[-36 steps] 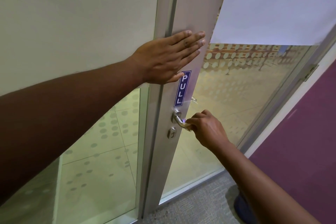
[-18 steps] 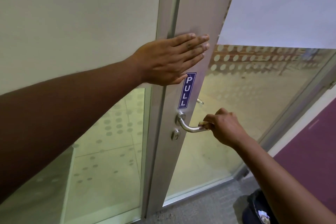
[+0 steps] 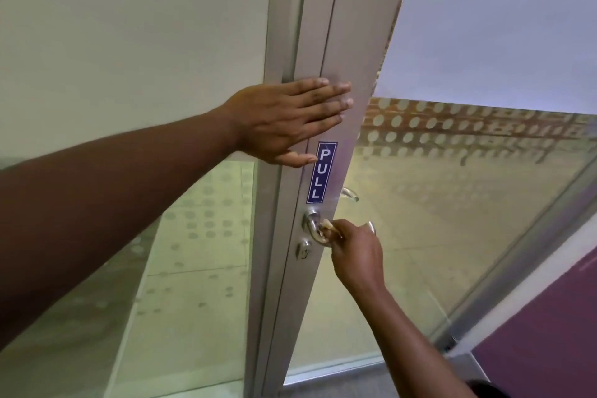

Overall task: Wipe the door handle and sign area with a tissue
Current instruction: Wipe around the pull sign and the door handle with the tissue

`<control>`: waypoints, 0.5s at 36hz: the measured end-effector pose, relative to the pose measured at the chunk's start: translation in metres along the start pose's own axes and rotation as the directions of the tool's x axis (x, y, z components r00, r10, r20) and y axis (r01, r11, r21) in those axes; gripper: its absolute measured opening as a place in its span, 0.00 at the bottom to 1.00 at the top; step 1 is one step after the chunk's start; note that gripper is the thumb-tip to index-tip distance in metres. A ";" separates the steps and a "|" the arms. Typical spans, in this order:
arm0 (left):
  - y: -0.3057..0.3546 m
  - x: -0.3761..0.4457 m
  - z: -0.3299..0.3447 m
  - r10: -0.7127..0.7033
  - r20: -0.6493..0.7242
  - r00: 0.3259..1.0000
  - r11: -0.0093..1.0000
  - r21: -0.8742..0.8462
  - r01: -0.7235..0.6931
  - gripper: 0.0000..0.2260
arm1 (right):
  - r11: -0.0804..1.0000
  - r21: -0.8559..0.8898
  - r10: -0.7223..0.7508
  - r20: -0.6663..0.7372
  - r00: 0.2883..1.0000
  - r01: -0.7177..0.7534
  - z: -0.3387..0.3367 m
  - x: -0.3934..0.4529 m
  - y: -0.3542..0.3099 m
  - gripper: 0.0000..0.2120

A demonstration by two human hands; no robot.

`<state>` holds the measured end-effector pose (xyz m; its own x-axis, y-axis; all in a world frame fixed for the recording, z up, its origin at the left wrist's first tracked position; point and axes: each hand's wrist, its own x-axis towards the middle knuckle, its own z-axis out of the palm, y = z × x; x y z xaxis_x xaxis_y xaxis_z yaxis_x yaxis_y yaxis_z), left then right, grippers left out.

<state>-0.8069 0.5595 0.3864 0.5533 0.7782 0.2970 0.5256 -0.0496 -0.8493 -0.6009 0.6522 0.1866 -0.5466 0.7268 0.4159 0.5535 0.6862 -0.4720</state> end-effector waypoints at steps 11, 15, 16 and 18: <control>-0.001 0.000 -0.015 -0.041 0.030 0.999 0.999 -0.035 0.042 0.36 | 0.967 0.233 0.127 -0.080 0.989 -0.105 -0.048 0.002 0.019 0.08; 0.003 0.001 -0.019 -0.096 0.008 0.995 0.990 -0.103 0.096 0.36 | 0.977 0.169 0.146 -0.109 0.983 -0.126 -0.061 -0.001 0.026 0.07; 0.005 0.001 -0.020 -0.104 0.003 0.995 0.987 -0.125 0.103 0.36 | 0.979 0.151 0.152 -0.117 0.982 -0.134 -0.063 -0.001 0.027 0.07; 0.011 0.003 -0.021 -0.104 -0.009 0.995 0.980 -0.170 0.101 0.35 | 0.981 0.126 0.165 -0.129 0.978 -0.149 -0.068 -0.001 0.029 0.07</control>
<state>-0.7858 0.5482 0.3873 0.5013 0.7737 0.3875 0.6811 -0.0766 -0.7282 -0.5416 0.6728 0.2253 -0.3616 0.8278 0.4290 0.5449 0.5610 -0.6232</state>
